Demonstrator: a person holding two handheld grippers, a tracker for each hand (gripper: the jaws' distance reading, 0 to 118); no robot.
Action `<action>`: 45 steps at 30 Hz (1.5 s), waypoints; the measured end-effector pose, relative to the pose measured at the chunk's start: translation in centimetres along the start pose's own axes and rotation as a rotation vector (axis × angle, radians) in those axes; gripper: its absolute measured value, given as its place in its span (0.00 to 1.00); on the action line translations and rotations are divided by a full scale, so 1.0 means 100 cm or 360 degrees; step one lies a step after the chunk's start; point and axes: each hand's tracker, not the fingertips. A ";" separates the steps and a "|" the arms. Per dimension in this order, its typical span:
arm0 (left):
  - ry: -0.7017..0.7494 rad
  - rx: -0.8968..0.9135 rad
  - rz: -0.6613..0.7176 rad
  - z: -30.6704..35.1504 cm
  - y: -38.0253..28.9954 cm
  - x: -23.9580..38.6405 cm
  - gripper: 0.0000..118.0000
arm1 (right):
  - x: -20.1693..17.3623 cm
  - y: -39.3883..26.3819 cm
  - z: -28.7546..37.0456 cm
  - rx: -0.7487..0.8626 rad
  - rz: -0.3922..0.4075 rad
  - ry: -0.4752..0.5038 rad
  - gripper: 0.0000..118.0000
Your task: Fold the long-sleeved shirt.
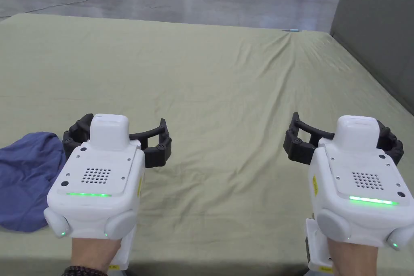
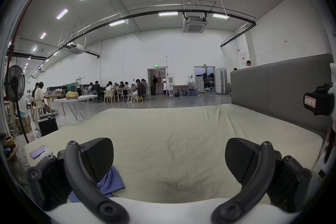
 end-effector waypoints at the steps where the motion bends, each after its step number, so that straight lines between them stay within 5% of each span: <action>1: 0.0001 0.0003 -0.0006 0.001 0.000 0.000 1.00 | 0.000 0.000 0.000 0.0003 -0.0006 -0.0004 1.00; 9: -0.0013 -0.0013 -0.0003 0.000 -0.004 -0.001 0.98 | -0.004 -0.001 0.000 -0.0006 0.0003 0.0020 1.00; 11: -0.0036 -0.0058 0.0009 0.000 -0.003 -0.002 0.79 | -0.004 0.000 0.001 -0.0035 -0.0018 0.0036 0.96; 12: -0.0062 -0.0104 0.0031 0.001 0.000 -0.002 0.41 | -0.004 0.001 0.001 -0.0055 -0.0032 0.0033 0.73; 13: -0.0048 -0.0126 0.0030 0.001 0.002 -0.002 0.11 | -0.004 0.002 0.002 -0.0063 -0.0042 0.0053 0.29; 14: -0.0030 -0.0132 0.0025 -0.001 0.002 -0.001 0.00 | -0.004 0.002 0.002 -0.0062 -0.0038 0.0051 0.00; 24: 0.0017 -0.0126 0.0059 0.005 0.013 -0.014 0.00 | -0.017 0.030 -0.007 -0.0103 0.0037 0.0123 0.00; 37: 0.0751 -0.0131 0.0069 0.077 0.062 -0.157 0.00 | -0.195 0.027 -0.004 -0.0066 -0.0072 0.0820 0.00; 45: 0.0731 -0.0420 0.0164 0.057 0.043 -0.187 0.00 | -0.229 0.027 0.000 -0.0072 -0.0058 0.0918 0.00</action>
